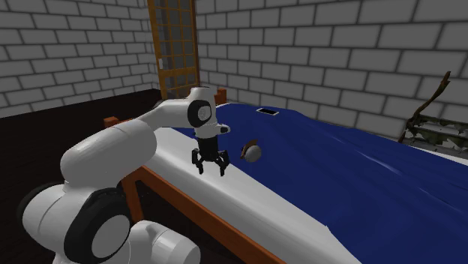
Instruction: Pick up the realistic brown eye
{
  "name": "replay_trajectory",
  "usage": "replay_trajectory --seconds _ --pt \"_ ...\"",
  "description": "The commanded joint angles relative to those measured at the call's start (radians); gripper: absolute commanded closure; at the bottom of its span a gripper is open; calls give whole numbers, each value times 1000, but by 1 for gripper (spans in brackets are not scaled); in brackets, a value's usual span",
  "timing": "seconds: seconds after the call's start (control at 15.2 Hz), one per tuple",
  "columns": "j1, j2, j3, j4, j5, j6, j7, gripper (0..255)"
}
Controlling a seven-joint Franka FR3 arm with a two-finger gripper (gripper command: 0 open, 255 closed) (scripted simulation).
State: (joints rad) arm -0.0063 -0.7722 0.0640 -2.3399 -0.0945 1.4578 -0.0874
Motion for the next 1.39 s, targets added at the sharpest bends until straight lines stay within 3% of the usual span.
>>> replay_trajectory --seconds 0.0,0.53,1.12,1.32 --pt "0 0 0 0 0 0 0 0" --pt "-77 258 -53 270 24 53 90 0" --pt "-142 524 -128 619 76 40 171 0" --pt "-142 509 -128 563 75 82 172 0"
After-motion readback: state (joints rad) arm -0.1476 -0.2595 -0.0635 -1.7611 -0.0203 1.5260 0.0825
